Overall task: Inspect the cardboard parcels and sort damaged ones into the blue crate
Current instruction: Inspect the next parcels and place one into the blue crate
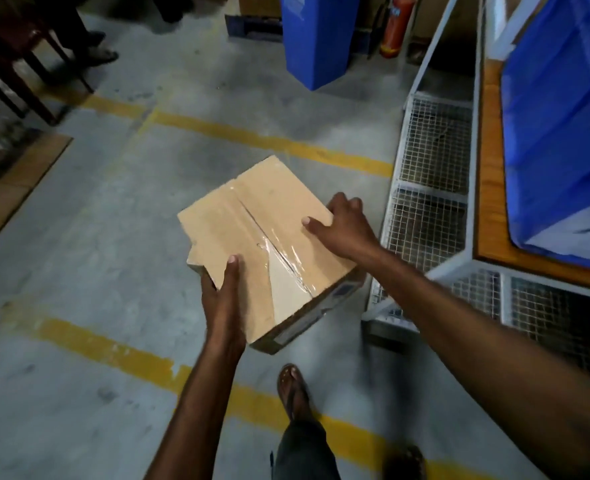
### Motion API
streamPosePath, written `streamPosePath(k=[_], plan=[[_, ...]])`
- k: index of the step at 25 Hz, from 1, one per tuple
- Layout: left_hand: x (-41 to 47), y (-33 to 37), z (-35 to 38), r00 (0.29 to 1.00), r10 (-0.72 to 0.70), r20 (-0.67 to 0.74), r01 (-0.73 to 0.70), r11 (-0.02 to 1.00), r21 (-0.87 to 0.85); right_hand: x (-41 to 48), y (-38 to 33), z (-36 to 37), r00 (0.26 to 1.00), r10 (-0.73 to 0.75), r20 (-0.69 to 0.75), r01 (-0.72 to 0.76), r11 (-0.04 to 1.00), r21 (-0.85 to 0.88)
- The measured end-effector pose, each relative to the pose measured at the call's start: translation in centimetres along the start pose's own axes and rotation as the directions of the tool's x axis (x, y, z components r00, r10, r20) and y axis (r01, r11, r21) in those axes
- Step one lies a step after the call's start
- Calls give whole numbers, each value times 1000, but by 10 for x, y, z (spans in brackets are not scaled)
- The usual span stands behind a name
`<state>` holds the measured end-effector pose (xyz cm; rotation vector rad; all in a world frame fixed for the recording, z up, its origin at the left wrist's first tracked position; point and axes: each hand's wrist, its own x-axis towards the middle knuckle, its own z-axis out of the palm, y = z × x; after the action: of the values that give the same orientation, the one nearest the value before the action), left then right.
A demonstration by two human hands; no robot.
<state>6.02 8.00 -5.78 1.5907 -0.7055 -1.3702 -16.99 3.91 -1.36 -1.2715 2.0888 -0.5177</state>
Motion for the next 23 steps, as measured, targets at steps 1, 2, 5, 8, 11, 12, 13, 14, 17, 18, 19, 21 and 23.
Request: streamPosePath(k=[1, 2, 5, 8, 11, 12, 13, 14, 17, 18, 19, 21, 23], plan=[[-28, 1, -2, 999, 20, 44, -22, 999, 48, -37, 17, -12, 999, 45, 23, -47, 994, 102], [-62, 0, -2, 996, 35, 84, -43, 994, 97, -75, 38, -26, 996, 77, 45, -84, 980, 182], [-159, -12, 2, 986, 23, 165, -54, 981, 186, -184, 110, -63, 994, 86, 73, -106, 935, 337], [-263, -35, 23, 954, 46, 295, -111, 972, 207, -281, 181, -110, 995, 94, 20, -94, 912, 400], [-354, -62, 56, 907, 6, 421, -104, 972, 211, -368, 241, -165, 983, 164, -79, -114, 893, 435], [-382, -69, 72, 883, -1, 469, -108, 973, 205, -396, 261, -185, 973, 192, -129, -115, 885, 450], [-405, -75, 87, 861, -1, 508, -115, 973, 198, -418, 278, -200, 959, 224, -175, -122, 879, 460], [-423, -78, 99, 841, 4, 540, -127, 973, 192, -435, 290, -213, 944, 253, -211, -131, 876, 465], [-470, -79, 142, 763, 36, 645, -201, 962, 184, -484, 325, -250, 862, 318, -394, -99, 869, 485], [-480, -79, 156, 740, 47, 671, -221, 959, 176, -496, 335, -261, 822, 342, -455, -91, 868, 488], [-486, -77, 170, 711, 66, 700, -241, 958, 154, -503, 343, -272, 784, 360, -505, -89, 872, 482], [-506, -65, 202, 614, 103, 782, -299, 948, 110, -515, 353, -296, 715, 399, -574, -90, 867, 490], [-520, -61, 242, 515, 150, 844, -352, 935, 48, -518, 367, -324, 650, 389, -653, -72, 887, 456]])
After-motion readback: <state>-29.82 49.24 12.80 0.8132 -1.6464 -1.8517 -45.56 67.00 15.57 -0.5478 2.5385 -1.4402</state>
